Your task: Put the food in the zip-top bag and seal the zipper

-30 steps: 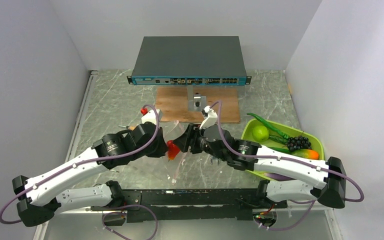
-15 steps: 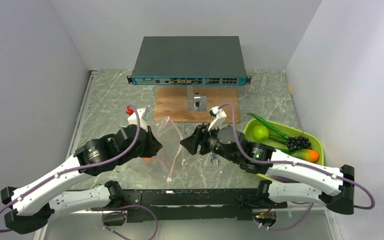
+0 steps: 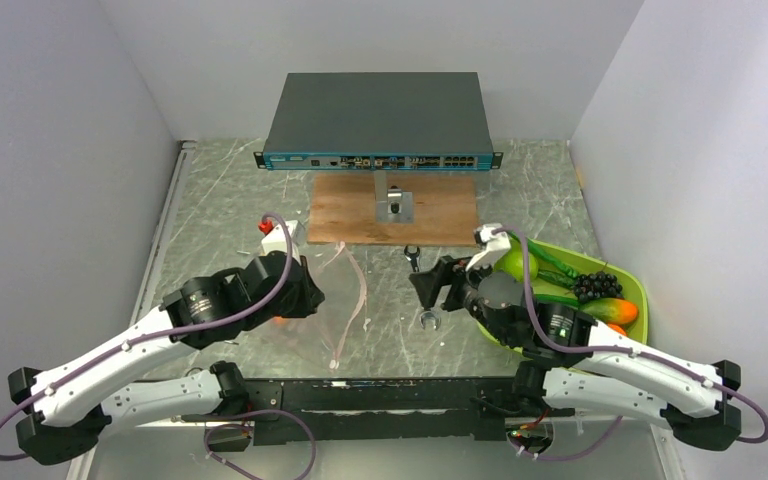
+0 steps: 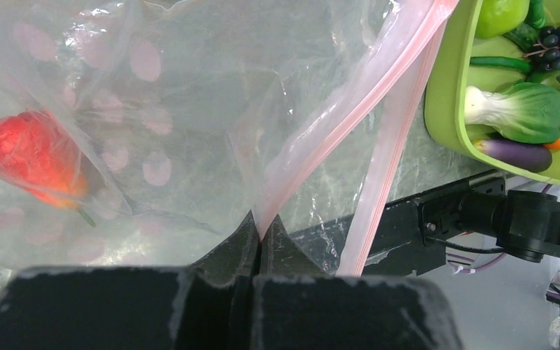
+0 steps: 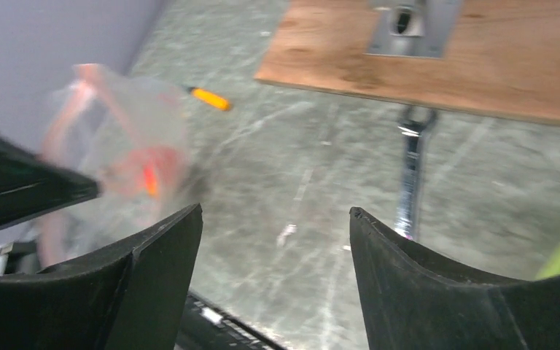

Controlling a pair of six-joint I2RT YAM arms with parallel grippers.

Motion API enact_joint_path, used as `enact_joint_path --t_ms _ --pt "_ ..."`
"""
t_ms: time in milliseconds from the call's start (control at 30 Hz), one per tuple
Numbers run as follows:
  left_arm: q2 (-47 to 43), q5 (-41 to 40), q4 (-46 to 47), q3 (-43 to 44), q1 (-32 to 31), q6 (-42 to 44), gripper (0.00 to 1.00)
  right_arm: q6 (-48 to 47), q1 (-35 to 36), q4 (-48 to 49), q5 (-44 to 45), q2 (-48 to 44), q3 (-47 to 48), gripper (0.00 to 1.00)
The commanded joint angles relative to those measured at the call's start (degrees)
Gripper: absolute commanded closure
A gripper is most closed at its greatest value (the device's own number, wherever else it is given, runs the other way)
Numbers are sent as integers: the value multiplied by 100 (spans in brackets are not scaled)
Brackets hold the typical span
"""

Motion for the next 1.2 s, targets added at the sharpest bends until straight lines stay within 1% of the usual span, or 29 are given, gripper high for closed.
enact_joint_path --t_ms 0,100,133,200,300,400,433,467,500,667,733,800,867,933,1033,1167 --pt "75 -97 62 61 -2 -7 100 558 -40 -913 1700 -375 -427 22" --pt "165 -94 106 92 -3 32 100 1201 -332 -1438 2221 -564 -665 22" --pt "223 -78 140 115 -4 59 100 1454 -613 -1570 2240 -606 -748 24" --pt "316 -57 134 157 -8 69 100 1538 -1199 -1558 2059 -711 -928 27" --pt "417 1 102 194 -3 64 100 1103 -2291 -1034 1225 -774 -1248 28" --pt "422 87 89 207 -5 89 100 851 -3524 -697 265 -405 -1308 28" --pt "406 82 63 209 -1 93 100 837 -3743 -643 55 -250 -1291 27" --pt "384 54 31 218 -7 99 100 849 -4136 -575 -136 -87 -1285 26" --pt "355 21 6 226 0 86 100 883 -4389 -483 -274 60 -1290 21" --pt "135 32 174 96 -1 75 100 1277 -5625 -195 -992 843 -1358 15" --pt "94 53 195 56 -1 63 100 1395 -5908 -13 -1202 1000 -1438 10" --pt "83 72 152 45 0 64 100 1542 -6018 83 -1072 1048 -1499 4" --pt "78 56 89 82 -2 74 100 1664 -6079 115 -792 1040 -1549 1" --pt "53 17 51 100 -4 81 100 1708 -6167 270 -664 1041 -1629 0" --pt "16 7 146 89 1 122 100 1702 -6310 623 -708 1096 -1776 0" --pt "129 56 149 150 0 127 100 1597 -6383 991 -580 1496 -1772 0"
